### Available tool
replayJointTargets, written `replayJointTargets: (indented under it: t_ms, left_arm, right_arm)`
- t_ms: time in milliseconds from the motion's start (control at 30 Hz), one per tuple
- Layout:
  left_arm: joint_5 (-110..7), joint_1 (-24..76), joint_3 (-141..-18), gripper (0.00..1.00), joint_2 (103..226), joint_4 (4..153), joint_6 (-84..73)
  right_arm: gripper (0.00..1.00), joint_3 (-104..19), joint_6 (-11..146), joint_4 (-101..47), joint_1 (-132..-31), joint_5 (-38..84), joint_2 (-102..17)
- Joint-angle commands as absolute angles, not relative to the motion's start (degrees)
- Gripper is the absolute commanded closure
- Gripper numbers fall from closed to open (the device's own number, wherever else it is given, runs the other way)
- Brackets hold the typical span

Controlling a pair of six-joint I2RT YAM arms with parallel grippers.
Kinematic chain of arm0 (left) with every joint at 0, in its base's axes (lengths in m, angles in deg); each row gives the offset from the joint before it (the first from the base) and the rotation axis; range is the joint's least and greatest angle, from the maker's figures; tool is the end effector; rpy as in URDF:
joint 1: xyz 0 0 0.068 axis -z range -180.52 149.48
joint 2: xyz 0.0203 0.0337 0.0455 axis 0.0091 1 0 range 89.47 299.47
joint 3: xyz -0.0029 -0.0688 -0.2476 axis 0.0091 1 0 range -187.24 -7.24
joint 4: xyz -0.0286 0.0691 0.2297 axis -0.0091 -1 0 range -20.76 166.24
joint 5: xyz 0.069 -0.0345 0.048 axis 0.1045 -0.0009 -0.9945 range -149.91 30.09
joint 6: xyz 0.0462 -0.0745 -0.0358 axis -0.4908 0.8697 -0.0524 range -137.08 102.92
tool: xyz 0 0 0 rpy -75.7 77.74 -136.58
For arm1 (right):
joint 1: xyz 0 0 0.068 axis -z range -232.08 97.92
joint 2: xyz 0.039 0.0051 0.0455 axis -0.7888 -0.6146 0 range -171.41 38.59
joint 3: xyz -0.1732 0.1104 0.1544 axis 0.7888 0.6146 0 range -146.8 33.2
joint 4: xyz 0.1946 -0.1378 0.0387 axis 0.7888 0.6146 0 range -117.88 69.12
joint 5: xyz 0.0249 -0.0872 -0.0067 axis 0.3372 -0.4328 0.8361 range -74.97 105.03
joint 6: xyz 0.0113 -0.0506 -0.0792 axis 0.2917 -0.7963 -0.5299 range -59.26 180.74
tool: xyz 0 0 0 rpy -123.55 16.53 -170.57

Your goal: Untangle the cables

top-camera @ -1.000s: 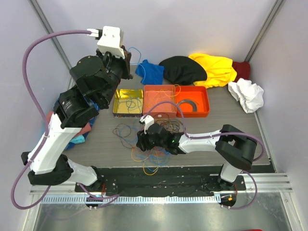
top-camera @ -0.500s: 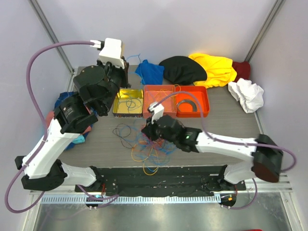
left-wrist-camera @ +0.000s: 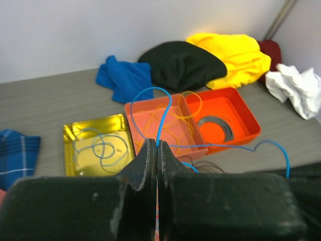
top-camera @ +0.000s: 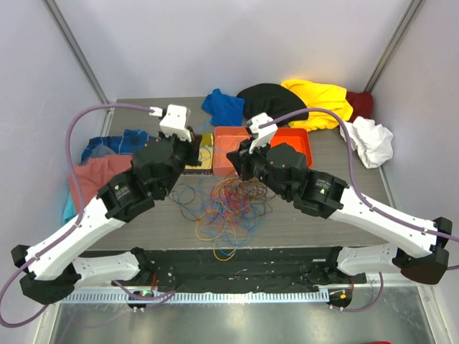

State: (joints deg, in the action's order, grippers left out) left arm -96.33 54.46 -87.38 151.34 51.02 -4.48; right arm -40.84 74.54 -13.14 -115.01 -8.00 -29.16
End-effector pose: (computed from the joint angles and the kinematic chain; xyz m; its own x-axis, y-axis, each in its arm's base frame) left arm 0.1785 -0.1662 0.4417 -0.1376 -0.1096 -0.9844 0.2980 0.9433 -0.1466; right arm 0.1631 0.2457 0.4043 -0.2185 0.0549 -0.9743 -0.6088 0.7726 0.1801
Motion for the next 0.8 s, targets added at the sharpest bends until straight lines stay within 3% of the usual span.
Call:
replayJointTargets:
  t_ms: [0, 267, 500, 767]
  left_arm:
    - [-87.9, 54.2, -77.4, 0.95, 143.8, 65.6, 1.5]
    - [-69.8, 54.3, -53.7, 0.71, 138.4, 91.7, 5.8]
    - [-65.8, 54.3, -51.7, 0.5, 141.2, 98.6, 6.7]
    - [-65.5, 54.2, -49.1, 0.29, 140.2, 101.8, 6.5]
  right_arm:
    - [0.99, -43.3, 73.1, -11.0, -115.3, -11.4, -28.7]
    - [0.99, -50.8, 72.9, -10.2, -115.2, -13.4, -29.8]
    - [0.99, -69.9, 68.7, -4.8, -115.2, -13.0, -36.8]
    - [0.99, -73.5, 68.2, -2.9, -115.2, -12.7, -39.2]
